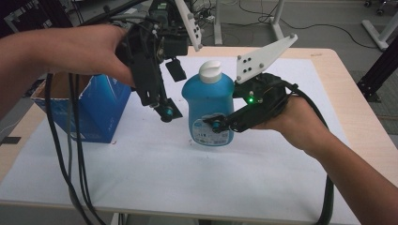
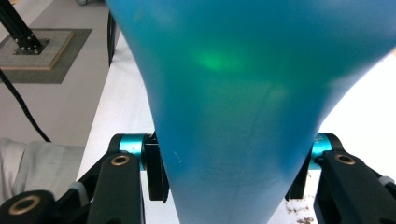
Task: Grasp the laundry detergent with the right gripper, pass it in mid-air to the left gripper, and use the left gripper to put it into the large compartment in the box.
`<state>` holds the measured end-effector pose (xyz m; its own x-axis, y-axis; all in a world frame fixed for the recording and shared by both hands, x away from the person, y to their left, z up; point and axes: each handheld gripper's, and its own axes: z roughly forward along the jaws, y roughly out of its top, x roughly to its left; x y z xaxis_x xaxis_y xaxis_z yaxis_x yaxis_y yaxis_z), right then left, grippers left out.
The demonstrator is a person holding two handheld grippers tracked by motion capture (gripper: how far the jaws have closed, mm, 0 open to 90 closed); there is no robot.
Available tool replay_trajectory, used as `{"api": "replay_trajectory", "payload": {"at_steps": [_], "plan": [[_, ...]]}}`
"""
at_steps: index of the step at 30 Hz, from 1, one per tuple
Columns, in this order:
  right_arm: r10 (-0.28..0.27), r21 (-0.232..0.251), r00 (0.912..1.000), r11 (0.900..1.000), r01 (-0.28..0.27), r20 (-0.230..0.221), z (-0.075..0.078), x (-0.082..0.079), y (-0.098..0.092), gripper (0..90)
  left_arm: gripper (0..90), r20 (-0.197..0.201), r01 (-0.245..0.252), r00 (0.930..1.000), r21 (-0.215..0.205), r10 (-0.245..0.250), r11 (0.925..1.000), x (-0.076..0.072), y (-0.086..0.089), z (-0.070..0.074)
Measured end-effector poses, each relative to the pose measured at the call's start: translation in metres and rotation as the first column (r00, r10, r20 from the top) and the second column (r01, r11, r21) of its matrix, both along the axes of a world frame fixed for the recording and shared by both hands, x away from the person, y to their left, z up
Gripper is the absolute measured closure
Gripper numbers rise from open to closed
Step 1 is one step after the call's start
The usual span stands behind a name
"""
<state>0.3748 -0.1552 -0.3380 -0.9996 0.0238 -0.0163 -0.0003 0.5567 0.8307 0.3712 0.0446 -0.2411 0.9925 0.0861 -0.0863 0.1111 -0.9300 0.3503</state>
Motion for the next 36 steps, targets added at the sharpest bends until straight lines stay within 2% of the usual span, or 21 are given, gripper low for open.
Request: {"api": "replay_trajectory", "payload": {"at_steps": [16, 25, 26, 30, 32, 36], "plan": [[0.021, -0.007, 0.9997, 1.000, -0.021, -0.011, 0.001, -0.001, 0.012, 47.3, 1.7, 0.015, 0.034, 0.9993, -0.010, -0.034, 0.9994, 0.006, -0.021, 0.002], [0.028, -0.009, 0.9994, 1.000, -0.028, -0.020, 0.002, -0.002, 0.015, 47.3, 1.9, 0.016, 0.045, 0.9989, -0.009, -0.045, 0.9989, 0.008, -0.026, 0.000], [0.032, -0.010, 0.9993, 0.999, -0.032, -0.019, 0.002, -0.002, 0.015, 47.3, 4.7, 0.013, 0.054, 0.9984, -0.012, -0.054, 0.9985, 0.008, -0.027, 0.000], [0.034, -0.009, 0.9992, 0.999, -0.034, -0.023, 0.002, -0.002, 0.016, 47.3, 4.9, 0.011, 0.062, 0.9980, -0.006, -0.062, 0.9981, 0.008, -0.029, -0.002], [0.034, -0.007, 0.9992, 0.999, -0.034, -0.021, 0.002, -0.002, 0.015, 47.3, 11.9, 0.006, 0.075, 0.9971, -0.004, -0.075, 0.9972, 0.009, -0.030, -0.003], [0.036, -0.009, 0.9991, 0.999, -0.036, -0.020, 0.003, -0.003, 0.015, 47.2, 15.7, -0.001, 0.075, 0.9972, 0.001, -0.075, 0.9972, 0.010, -0.031, -0.003]]}}
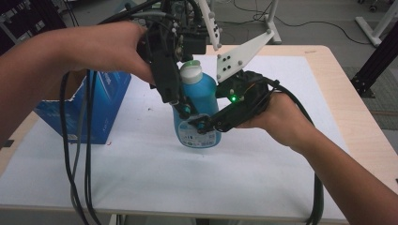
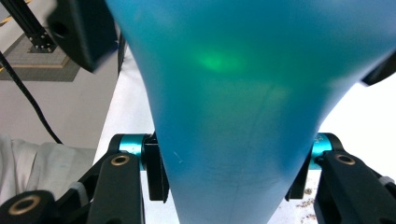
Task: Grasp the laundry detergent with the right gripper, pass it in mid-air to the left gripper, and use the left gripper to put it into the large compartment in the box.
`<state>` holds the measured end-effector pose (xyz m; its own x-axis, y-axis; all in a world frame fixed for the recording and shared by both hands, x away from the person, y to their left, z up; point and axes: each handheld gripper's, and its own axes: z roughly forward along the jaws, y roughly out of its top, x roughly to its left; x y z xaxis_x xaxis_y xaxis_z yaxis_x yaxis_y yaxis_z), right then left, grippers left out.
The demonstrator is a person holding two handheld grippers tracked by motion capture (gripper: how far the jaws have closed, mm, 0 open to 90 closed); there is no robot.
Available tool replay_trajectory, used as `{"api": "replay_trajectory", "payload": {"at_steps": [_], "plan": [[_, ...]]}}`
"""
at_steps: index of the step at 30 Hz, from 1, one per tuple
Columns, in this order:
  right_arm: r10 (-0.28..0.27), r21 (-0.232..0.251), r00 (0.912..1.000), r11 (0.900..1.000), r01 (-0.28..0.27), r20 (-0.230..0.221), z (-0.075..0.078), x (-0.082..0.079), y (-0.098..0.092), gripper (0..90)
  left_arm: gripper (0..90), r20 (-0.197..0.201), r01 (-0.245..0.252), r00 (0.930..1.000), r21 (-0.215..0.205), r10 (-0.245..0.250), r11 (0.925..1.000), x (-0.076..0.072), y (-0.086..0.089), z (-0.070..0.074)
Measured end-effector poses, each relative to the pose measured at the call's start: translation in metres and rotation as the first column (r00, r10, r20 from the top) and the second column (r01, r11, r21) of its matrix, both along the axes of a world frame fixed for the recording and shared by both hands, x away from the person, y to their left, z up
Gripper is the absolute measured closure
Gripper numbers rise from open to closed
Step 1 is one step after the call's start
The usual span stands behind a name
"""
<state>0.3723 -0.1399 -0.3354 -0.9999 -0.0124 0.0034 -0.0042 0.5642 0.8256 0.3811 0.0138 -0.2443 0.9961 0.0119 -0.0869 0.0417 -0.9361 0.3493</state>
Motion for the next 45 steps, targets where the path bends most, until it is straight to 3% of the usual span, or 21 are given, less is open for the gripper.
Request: {"api": "replay_trajectory", "payload": {"at_steps": [25, 40, 42, 45], "plan": [[0.007, -0.014, 0.9998, 1.000, -0.007, -0.020, -0.0018, -0.0004, 0.0021, 47.2, 37.5, -0.008, 0.045, 0.9989, 0.013, -0.045, 0.9989, -0.0016, -0.0054, -0.0005], [0.021, -0.008, 0.9996, 1.000, -0.021, -0.020, -0.0003, -0.0011, 0.0026, 45.8, 38.0, -0.010, 0.061, 0.9981, 0.013, -0.061, 0.9981, -0.0034, -0.0062, 0.0017], [0.024, -0.007, 0.9991, 1.000, -0.024, -0.036, 0.0003, 0.0002, 0.0032, 40.9, 38.0, -0.006, 0.058, 0.9983, 0.027, -0.058, 0.9980, -0.0035, -0.0068, 0.0044], [-0.010, -0.010, 0.9986, 1.000, 0.010, -0.052, 0.0002, 0.0043, 0.0023, 22.8, 38.1, -0.001, 0.044, 0.9990, 0.023, -0.044, 0.9987, -0.0039, -0.0057, 0.0090]]}}
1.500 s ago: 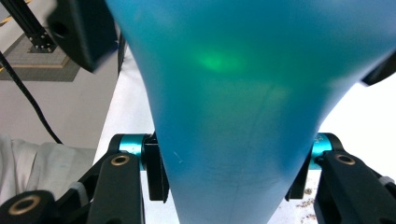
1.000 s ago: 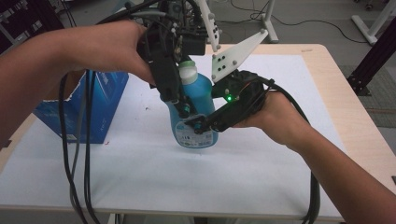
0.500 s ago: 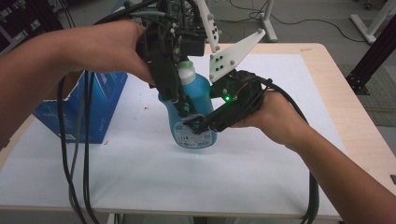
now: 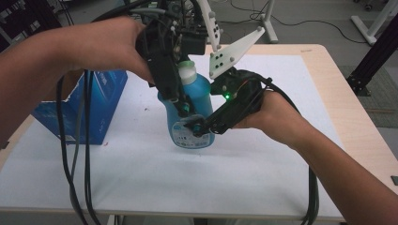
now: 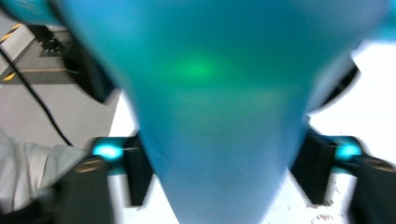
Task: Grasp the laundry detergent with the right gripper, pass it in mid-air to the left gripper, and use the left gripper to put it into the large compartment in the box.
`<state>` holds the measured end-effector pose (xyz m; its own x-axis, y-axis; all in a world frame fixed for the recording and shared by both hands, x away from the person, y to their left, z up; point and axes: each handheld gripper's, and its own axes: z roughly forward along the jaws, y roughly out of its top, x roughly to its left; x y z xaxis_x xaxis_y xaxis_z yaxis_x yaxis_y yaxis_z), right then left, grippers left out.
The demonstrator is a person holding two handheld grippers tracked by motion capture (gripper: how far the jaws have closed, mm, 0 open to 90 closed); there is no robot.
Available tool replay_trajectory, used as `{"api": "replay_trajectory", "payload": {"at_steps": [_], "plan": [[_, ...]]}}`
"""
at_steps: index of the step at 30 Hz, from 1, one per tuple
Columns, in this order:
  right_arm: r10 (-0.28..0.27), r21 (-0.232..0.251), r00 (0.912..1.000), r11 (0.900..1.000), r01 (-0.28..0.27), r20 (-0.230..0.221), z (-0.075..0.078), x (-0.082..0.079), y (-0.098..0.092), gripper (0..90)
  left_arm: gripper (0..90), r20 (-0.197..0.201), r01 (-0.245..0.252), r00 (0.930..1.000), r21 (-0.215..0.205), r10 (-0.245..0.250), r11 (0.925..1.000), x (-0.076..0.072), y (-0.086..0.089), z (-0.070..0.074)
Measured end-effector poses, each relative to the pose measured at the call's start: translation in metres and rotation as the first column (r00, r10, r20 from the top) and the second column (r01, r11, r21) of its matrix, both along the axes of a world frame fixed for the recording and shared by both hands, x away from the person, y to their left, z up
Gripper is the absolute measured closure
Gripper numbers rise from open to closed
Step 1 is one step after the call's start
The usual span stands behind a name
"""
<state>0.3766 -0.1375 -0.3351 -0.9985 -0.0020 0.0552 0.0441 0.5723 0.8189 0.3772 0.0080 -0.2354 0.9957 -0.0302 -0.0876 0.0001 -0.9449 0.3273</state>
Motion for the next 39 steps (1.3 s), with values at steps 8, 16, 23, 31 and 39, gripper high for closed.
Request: {"api": "replay_trajectory", "payload": {"at_steps": [8, 16, 23, 31, 39], "plan": [[-0.061, -0.001, 0.9967, 0.998, 0.061, -0.053, 0.004, 0.009, -0.017, 12.0, 38.1, 0.015, -0.036, 0.9993, -0.003, 0.036, 0.9994, 0.001, 0.009, 0.012], [-0.168, -0.119, 0.9812, 0.980, 0.157, -0.094, 0.011, 0.018, -0.044, 11.9, 38.0, 0.036, -0.086, 0.9956, 0.002, 0.086, 0.9963, 0.006, 0.025, 0.031], [-0.188, -0.330, 0.9788, 0.932, 0.151, -0.082, 0.025, 0.026, -0.079, 11.8, 38.0, 0.055, -0.152, 0.9870, 0.017, 0.151, 0.9882, 0.011, 0.042, 0.049], [-0.256, -0.499, 0.9666, 0.840, 0.213, -0.017, 0.032, 0.034, -0.113, 0.9, 38.0, 0.080, -0.244, 0.9669, 0.015, 0.243, 0.9695, 0.018, 0.067, 0.072], [-0.258, -0.512, 0.9661, 0.829, 0.225, 0.007, 0.035, 0.032, -0.126, 1.2, 37.9, 0.094, -0.318, 0.9446, 0.021, 0.315, 0.9479, 0.021, 0.093, 0.099]]}}
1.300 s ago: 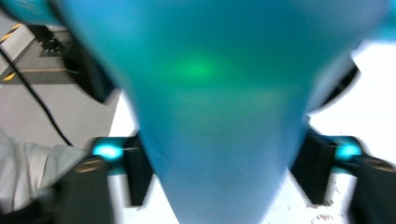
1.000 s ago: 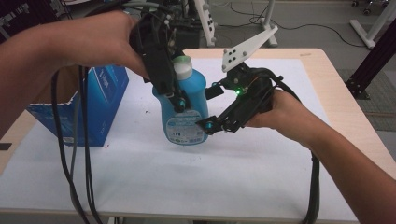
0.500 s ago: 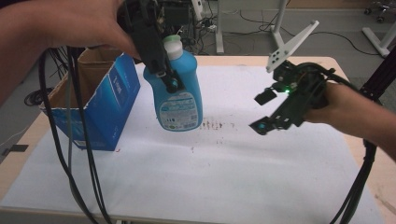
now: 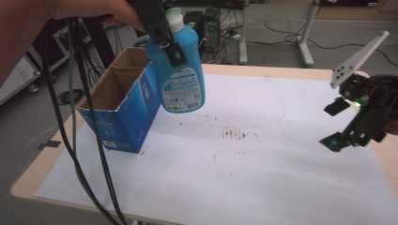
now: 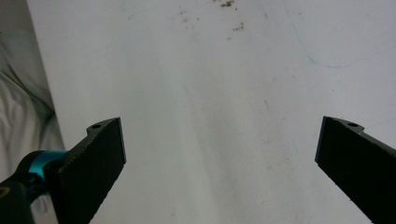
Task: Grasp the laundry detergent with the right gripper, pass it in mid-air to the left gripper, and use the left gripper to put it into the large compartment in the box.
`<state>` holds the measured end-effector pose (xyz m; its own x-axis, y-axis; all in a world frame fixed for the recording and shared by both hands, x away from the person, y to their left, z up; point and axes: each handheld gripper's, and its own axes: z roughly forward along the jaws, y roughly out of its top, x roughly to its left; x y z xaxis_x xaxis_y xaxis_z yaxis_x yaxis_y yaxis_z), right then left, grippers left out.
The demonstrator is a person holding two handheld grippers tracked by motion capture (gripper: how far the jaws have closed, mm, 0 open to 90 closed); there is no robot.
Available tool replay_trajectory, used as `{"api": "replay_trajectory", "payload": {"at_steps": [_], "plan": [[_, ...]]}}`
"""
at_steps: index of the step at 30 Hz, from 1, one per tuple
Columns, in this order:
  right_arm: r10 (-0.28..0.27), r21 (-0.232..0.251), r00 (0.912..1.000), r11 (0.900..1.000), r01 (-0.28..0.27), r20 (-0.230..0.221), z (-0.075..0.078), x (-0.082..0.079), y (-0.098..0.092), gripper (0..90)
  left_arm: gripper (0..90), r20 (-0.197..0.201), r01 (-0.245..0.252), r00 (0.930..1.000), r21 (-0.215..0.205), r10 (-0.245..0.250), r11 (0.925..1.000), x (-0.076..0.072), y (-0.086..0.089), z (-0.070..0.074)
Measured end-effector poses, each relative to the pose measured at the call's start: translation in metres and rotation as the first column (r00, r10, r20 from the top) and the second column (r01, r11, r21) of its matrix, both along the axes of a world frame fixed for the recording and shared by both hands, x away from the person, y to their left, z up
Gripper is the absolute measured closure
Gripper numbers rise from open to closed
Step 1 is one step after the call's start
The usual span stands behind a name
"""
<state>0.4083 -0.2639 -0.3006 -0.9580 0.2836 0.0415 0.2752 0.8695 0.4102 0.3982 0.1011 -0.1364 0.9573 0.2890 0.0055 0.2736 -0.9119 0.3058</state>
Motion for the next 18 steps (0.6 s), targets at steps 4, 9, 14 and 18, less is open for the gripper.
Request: {"api": "replay_trajectory", "payload": {"at_steps": [4, 9, 14, 18], "plan": [[0.005, -0.018, 1.0000, 1.000, -0.005, -0.005, 0.002, -0.001, -0.003, 1.3, 38.0, 0.001, -0.033, 0.9994, -0.003, 0.033, 0.9994, 0.000, 0.014, 0.011], [0.005, -0.022, 0.9998, 1.000, -0.005, 0.017, 0.008, 0.000, -0.006, 1.3, 38.0, -0.008, -0.067, 0.9977, -0.011, 0.067, 0.9977, -0.002, 0.032, 0.021], [0.000, -0.022, 0.9996, 1.000, 0.001, 0.029, 0.012, 0.001, -0.007, 1.3, 38.0, -0.003, -0.113, 0.9936, -0.013, 0.113, 0.9936, -0.002, 0.053, 0.029], [-0.004, -0.023, 0.9995, 1.000, 0.005, 0.030, 0.012, 0.002, -0.008, 1.3, 38.0, -0.001, -0.162, 0.9868, -0.025, 0.162, 0.9865, -0.001, 0.072, 0.035]]}}
